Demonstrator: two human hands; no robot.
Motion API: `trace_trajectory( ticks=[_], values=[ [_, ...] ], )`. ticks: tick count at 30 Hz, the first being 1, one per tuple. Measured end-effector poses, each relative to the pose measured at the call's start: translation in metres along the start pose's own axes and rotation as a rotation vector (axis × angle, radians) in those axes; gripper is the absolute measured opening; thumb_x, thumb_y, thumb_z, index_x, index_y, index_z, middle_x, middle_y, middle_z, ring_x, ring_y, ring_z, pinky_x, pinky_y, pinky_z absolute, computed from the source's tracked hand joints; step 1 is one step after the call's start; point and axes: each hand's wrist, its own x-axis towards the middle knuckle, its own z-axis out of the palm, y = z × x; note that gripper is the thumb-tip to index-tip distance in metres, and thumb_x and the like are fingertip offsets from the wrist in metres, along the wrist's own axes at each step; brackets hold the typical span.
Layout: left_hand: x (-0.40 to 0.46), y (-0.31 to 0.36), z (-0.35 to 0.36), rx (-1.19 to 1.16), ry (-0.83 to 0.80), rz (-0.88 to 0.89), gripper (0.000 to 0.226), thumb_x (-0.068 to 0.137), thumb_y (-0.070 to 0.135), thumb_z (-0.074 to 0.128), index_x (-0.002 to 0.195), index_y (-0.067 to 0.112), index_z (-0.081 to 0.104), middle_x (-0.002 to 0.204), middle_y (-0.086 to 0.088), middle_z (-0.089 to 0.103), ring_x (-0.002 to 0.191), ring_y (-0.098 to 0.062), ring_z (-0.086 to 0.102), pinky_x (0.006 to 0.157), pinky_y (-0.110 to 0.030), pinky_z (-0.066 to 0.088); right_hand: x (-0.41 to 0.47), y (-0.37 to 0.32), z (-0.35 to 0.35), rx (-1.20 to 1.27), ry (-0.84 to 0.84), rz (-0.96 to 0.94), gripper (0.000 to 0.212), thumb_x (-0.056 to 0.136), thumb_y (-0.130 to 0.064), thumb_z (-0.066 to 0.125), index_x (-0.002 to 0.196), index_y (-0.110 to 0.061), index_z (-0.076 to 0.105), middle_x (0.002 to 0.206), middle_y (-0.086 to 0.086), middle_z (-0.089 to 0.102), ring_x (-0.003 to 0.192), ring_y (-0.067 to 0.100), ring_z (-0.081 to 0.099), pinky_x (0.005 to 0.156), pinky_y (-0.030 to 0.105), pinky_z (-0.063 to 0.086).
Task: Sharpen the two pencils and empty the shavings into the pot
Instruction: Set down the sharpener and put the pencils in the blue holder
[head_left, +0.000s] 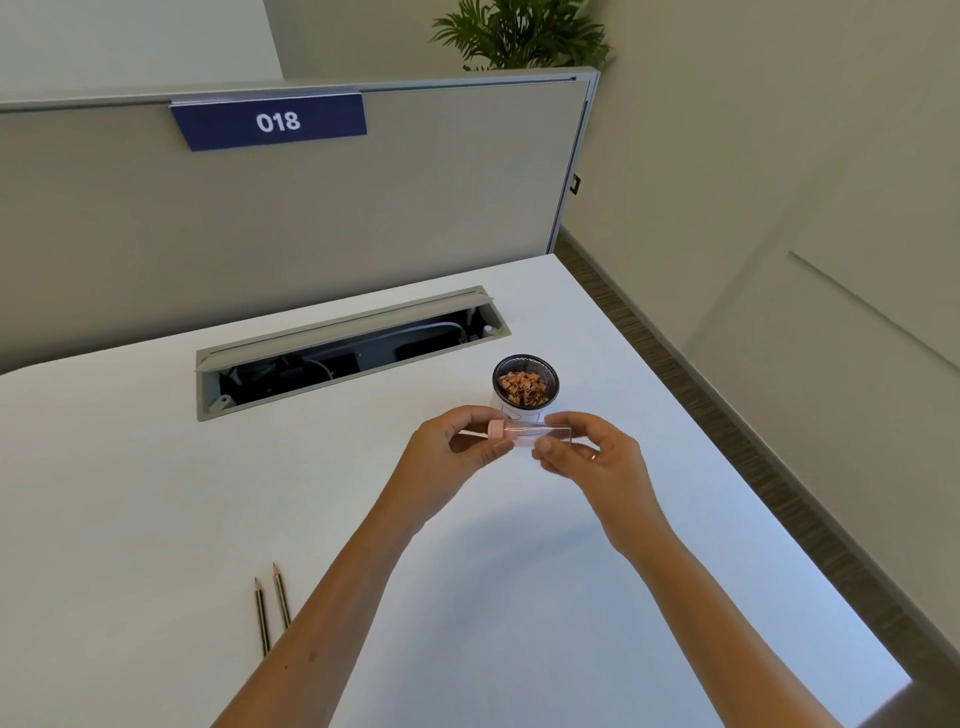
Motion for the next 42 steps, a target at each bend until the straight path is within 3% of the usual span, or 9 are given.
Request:
trace_trajectory(
  ticks=[5,11,14,17,19,26,31,37,42],
  values=[
    [-0.039,0.003,-0.014,0.020,0.003,0.062,0.025,0.083,0.013,0.074,0.106,0.020,0.071,0.096,0.010,0.074,0.083,-0.001,0.069,0.071,-0.010,0.051,-0.035,-0.009,0.017,-0.013,-0.015,0.058,0.015,0.082,-0.018,0.071,0.096,-0.011,0.071,0.079,0.010,0.069,0.065,0.019,0.070,0.066,0.028,0.059],
    [-0.080,0.005,-0.041,-0.103,-0.048,0.029,0.021,0.088,0.020,0.068,0.108,0.025,0.071,0.102,0.002,0.076,0.094,-0.010,0.070,0.083,-0.023,0.056,-0.081,-0.013,0.041,-0.206,-0.146,0.095,0.012,0.078,-0.030,0.074,0.088,-0.024,0.076,0.077,-0.002,0.071,0.072,0.011,0.064,0.069,0.025,0.053],
    [-0.101,0.003,-0.055,-0.231,-0.098,-0.047,0.026,0.093,0.018,0.060,0.118,0.014,0.066,0.106,-0.009,0.075,0.101,-0.021,0.070,0.085,-0.029,0.058,-0.108,-0.012,0.064,-0.382,-0.260,0.070,0.037,0.073,-0.030,0.080,0.107,-0.029,0.066,0.093,-0.011,0.066,0.070,0.001,0.061,0.072,0.025,0.053],
    [-0.122,0.000,-0.072,-0.302,-0.149,-0.130,0.031,0.094,0.019,0.059,0.124,0.016,0.055,0.102,-0.010,0.076,0.099,-0.022,0.071,0.083,-0.028,0.057,-0.135,-0.006,0.088,-0.431,-0.321,0.029,0.089,0.065,-0.027,0.086,0.135,-0.040,0.033,0.120,-0.018,0.047,0.082,0.005,0.061,0.064,0.021,0.053],
    [-0.138,-0.006,-0.084,-0.285,-0.214,-0.175,0.038,0.093,0.022,0.060,0.128,0.019,0.046,0.103,-0.011,0.076,0.097,-0.022,0.072,0.080,-0.026,0.057,-0.150,-0.002,0.102,-0.427,-0.338,-0.037,0.105,0.063,-0.026,0.087,0.141,-0.043,0.020,0.131,-0.024,0.034,0.091,0.006,0.057,0.065,0.022,0.054],
    [-0.194,-0.044,-0.127,-0.334,-0.277,-0.257,0.060,0.081,0.034,0.065,0.134,0.026,0.037,0.105,-0.017,0.073,0.096,-0.027,0.071,0.088,-0.033,0.056,-0.196,0.016,0.162,-0.418,-0.393,-0.088,0.087,0.059,-0.024,0.089,0.127,-0.042,0.038,0.125,-0.019,0.043,0.089,0.011,0.057,0.063,0.031,0.055],
    [-0.220,-0.072,-0.154,-0.350,-0.186,-0.290,0.045,0.086,0.033,0.062,0.127,0.022,0.048,0.099,-0.013,0.075,0.092,-0.026,0.073,0.088,-0.037,0.056,-0.206,0.029,0.201,-0.569,-0.397,-0.162,0.082,0.056,-0.028,0.089,0.123,-0.036,0.041,0.119,-0.021,0.043,0.081,0.008,0.057,0.061,0.025,0.054],
    [-0.232,-0.119,-0.185,0.117,0.129,-0.174,0.022,0.098,0.026,0.052,0.119,0.021,0.058,0.111,0.004,0.071,0.109,-0.016,0.064,0.085,-0.021,0.047,-0.176,0.065,0.225,-0.741,-0.358,-0.148,0.091,0.065,-0.017,0.084,0.139,-0.025,0.032,0.133,-0.013,0.037,0.091,0.009,0.054,0.071,0.011,0.044],
    [-0.228,-0.178,-0.210,0.787,0.255,-0.066,0.048,0.100,0.037,0.040,0.138,0.008,0.051,0.146,-0.008,0.050,0.139,-0.029,0.040,0.105,-0.041,0.042,-0.131,0.091,0.218,-0.938,-0.340,-0.086,0.086,0.063,-0.005,0.082,0.135,-0.013,0.036,0.136,0.001,0.036,0.105,0.022,0.052,0.086,0.035,0.052]
  ],
)
